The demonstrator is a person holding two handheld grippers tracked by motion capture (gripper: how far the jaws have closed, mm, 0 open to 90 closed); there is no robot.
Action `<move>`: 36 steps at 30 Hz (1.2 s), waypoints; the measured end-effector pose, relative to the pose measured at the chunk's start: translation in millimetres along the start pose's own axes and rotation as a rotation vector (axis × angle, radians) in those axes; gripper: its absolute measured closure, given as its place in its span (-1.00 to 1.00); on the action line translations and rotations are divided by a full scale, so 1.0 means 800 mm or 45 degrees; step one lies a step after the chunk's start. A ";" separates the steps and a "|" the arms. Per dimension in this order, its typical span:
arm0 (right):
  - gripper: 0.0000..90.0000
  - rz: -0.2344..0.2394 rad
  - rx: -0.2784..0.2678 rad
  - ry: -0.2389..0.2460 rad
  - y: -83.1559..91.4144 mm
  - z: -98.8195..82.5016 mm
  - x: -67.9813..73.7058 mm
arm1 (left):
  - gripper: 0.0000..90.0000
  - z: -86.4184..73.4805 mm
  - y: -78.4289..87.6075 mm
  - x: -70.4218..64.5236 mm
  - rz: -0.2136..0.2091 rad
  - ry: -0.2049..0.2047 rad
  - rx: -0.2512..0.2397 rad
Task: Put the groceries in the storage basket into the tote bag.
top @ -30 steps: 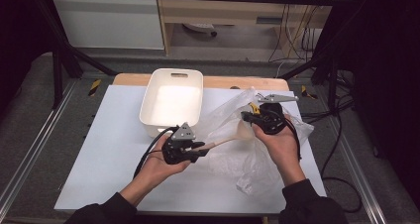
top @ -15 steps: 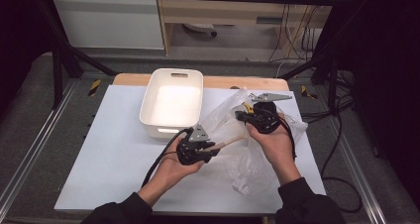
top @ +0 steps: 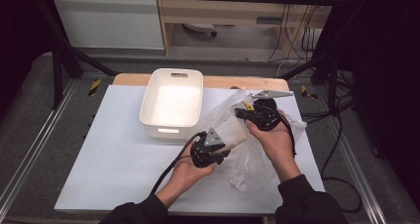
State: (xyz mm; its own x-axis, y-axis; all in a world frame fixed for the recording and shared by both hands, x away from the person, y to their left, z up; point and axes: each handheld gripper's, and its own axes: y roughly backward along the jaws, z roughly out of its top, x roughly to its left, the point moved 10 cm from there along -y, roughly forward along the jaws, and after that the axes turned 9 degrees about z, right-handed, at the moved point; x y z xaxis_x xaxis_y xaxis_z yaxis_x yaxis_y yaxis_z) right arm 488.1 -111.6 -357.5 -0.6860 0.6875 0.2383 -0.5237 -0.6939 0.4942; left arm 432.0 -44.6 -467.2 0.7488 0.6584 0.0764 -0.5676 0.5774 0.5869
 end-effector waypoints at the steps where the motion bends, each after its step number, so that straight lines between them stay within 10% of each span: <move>1: 1.00 0.001 -0.004 -0.001 0.000 0.000 0.000 | 0.53 0.001 -0.004 -0.001 0.009 0.001 -0.004; 36: 1.00 0.056 -0.029 0.014 0.009 0.001 0.015 | 0.53 0.016 -0.052 -0.012 0.079 0.010 -0.082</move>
State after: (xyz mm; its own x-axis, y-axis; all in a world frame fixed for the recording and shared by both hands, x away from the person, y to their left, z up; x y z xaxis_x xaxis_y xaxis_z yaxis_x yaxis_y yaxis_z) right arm 476.6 -107.7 -350.3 -0.7141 0.6540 0.2497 -0.5044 -0.7280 0.4643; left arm 452.7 -81.4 -482.0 0.7088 0.6975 0.1051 -0.6342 0.5649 0.5279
